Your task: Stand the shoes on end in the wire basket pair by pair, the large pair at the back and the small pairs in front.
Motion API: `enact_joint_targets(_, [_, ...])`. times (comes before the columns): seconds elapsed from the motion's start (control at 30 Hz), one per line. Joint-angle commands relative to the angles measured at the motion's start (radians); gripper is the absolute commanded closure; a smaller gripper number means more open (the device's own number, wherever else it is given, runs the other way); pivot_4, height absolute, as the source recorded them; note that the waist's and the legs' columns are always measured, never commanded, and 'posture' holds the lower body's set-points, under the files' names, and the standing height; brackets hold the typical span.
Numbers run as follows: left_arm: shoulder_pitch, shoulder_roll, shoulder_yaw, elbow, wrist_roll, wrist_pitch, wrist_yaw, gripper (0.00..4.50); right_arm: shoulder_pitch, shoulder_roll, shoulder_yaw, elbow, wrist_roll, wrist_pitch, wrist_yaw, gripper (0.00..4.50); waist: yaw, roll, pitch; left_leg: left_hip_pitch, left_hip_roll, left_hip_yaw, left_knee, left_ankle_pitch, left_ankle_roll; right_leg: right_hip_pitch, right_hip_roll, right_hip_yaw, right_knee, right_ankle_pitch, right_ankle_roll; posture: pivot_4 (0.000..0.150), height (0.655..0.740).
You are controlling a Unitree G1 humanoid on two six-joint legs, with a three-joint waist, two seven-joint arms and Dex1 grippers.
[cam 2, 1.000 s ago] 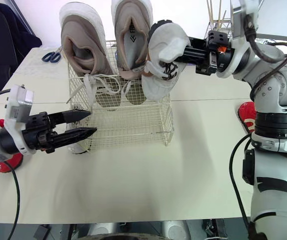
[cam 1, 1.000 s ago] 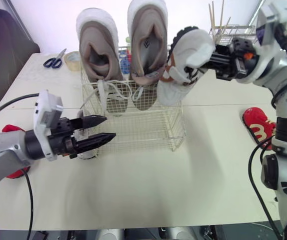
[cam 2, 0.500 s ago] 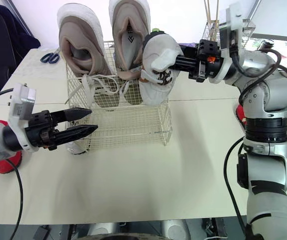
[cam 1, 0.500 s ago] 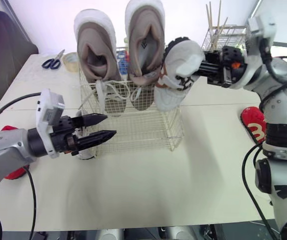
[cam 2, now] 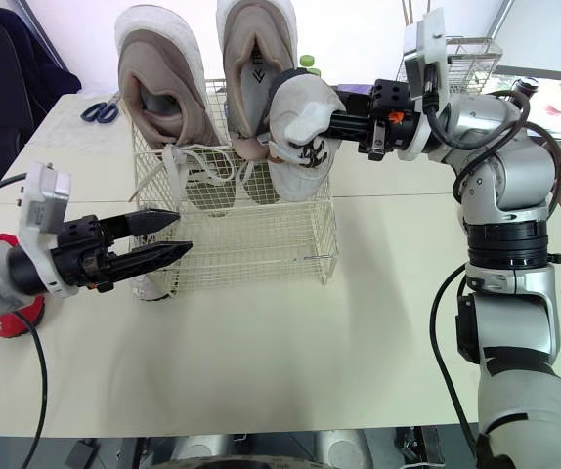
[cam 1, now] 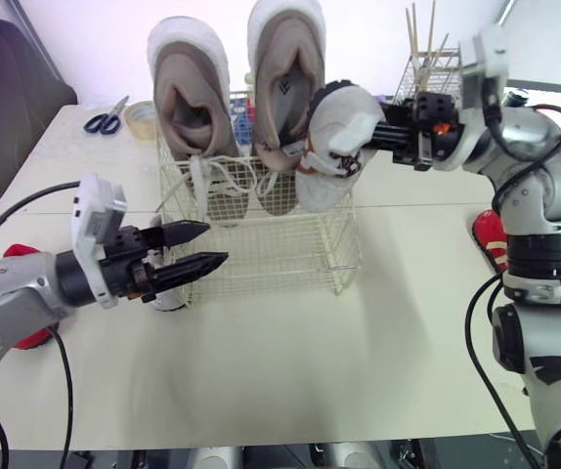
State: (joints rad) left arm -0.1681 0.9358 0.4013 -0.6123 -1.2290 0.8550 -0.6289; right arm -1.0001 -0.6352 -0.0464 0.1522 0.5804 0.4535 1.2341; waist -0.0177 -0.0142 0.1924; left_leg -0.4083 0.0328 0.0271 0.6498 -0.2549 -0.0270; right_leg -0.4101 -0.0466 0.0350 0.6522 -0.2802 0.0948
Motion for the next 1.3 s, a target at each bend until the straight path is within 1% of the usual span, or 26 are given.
enact_joint_targets(0.03, [-0.019, -0.003, -0.002, -0.01, -0.005, -0.017, 0.0, 1.41, -0.012, 0.003, -0.016, -0.035, 0.01, 0.002, -0.006, 4.14, -0.001, 0.0, 0.0, 0.0, 0.0, 0.0, 0.0, 0.0, 0.0, 0.0, 0.0, 0.0, 0.0, 0.0, 0.0, 0.15, 0.74])
enact_joint_targets(0.33, [-0.022, -0.009, -0.012, -0.003, 0.003, -0.02, 0.001, 1.41, 0.106, 0.018, 0.024, -0.127, 0.015, 0.05, -0.008, 4.14, 0.001, 0.0, 0.0, 0.0, 0.0, 0.0, 0.0, 0.0, 0.0, 0.0, 0.0, 0.0, 0.0, 0.0, 0.0, 0.15, 0.74])
enact_joint_targets(0.47, [-0.028, -0.011, -0.017, 0.002, 0.005, -0.021, 0.0, 1.41, 0.123, 0.059, 0.057, -0.094, -0.047, -0.015, -0.035, 4.14, 0.001, 0.0, 0.0, 0.0, 0.0, 0.0, 0.0, 0.0, 0.0, 0.0, 0.0, 0.0, 0.0, 0.0, 0.0, 0.15, 0.74])
enact_joint_targets(0.57, [-0.036, -0.015, -0.025, 0.004, 0.011, -0.021, 0.002, 1.41, 0.115, 0.093, 0.076, -0.029, -0.093, -0.071, -0.047, 4.14, -0.001, 0.0, 0.0, 0.0, 0.0, 0.0, 0.0, 0.0, 0.0, 0.0, 0.0, 0.0, 0.0, 0.0, 0.0, 0.15, 0.74])
enact_joint_targets(0.73, [-0.041, -0.02, -0.026, 0.004, 0.018, -0.018, 0.004, 1.41, 0.109, 0.099, 0.086, 0.018, -0.122, -0.099, -0.037, 4.14, 0.0, 0.0, 0.0, 0.0, 0.0, 0.0, 0.0, 0.0, 0.0, 0.0, 0.001, 0.0, 0.0, 0.0, 0.0, 0.15, 0.74])
enact_joint_targets(0.77, [-0.04, -0.02, -0.025, 0.004, 0.02, -0.018, 0.004, 1.38, 0.108, 0.097, 0.08, 0.019, -0.121, -0.099, -0.041, 3.12, 0.0, 0.0, 0.0, 0.0, 0.0, 0.0, 0.0, 0.0, 0.0, 0.0, 0.001, 0.0, 0.001, 0.0, 0.0, 0.15, 0.74])
enact_joint_targets(0.8, [-0.039, -0.02, -0.024, 0.003, 0.021, -0.017, 0.004, 1.38, 0.107, 0.091, 0.077, 0.016, -0.12, -0.094, -0.04, 2.75, 0.0, 0.0, 0.0, 0.0, 0.0, 0.0, 0.0, 0.0, 0.0, 0.0, 0.001, 0.0, 0.001, 0.0, 0.0, 0.15, 0.74])
enact_joint_targets(0.83, [-0.039, -0.021, -0.024, 0.004, 0.021, -0.017, 0.005, 1.38, 0.107, 0.083, 0.074, 0.011, -0.118, -0.088, -0.038, 2.17, -0.001, 0.0, 0.0, 0.0, 0.0, 0.0, 0.0, 0.0, 0.0, 0.0, 0.001, 0.0, 0.001, 0.0, 0.0, 0.15, 0.74])
enact_joint_targets(0.87, [-0.039, -0.022, -0.024, 0.004, 0.022, -0.016, 0.006, 1.38, 0.105, 0.079, 0.068, 0.008, -0.115, -0.085, -0.042, 1.77, -0.001, 0.0, 0.0, 0.0, 0.0, 0.0, 0.0, 0.0, 0.0, 0.0, 0.001, 0.0, 0.001, 0.0, 0.0, 0.15, 0.74])
enact_joint_targets(0.97, [-0.039, -0.023, -0.026, 0.005, 0.025, -0.017, 0.004, 1.38, 0.094, 0.062, 0.047, -0.014, -0.095, -0.064, -0.044, 0.22, 0.0, 0.0, 0.0, 0.0, 0.0, 0.0, 0.001, 0.0, 0.0, 0.0, 0.001, 0.0, 0.002, 0.0, 0.0, 0.15, 0.74])
enact_joint_targets(1.07, [-0.046, -0.026, -0.033, 0.011, 0.031, -0.018, 0.0, 1.38, 0.097, 0.037, 0.037, -0.051, -0.084, -0.044, -0.042, 0.22, 0.001, 0.0, 0.0, 0.0, 0.0, 0.0, 0.001, 0.0, -0.001, 0.0, 0.0, 0.0, 0.002, 0.0, 0.0, 0.15, 0.74])
enact_joint_targets(1.3, [-0.063, -0.035, -0.05, 0.024, 0.048, -0.019, -0.012, 1.38, 0.098, 0.004, 0.031, -0.057, -0.091, -0.042, -0.041, 0.22, 0.001, 0.0, 0.0, 0.0, -0.001, 0.0, 0.0, 0.0, -0.001, 0.0, 0.0, 0.0, 0.002, 0.0, 0.0, 0.15, 0.74])
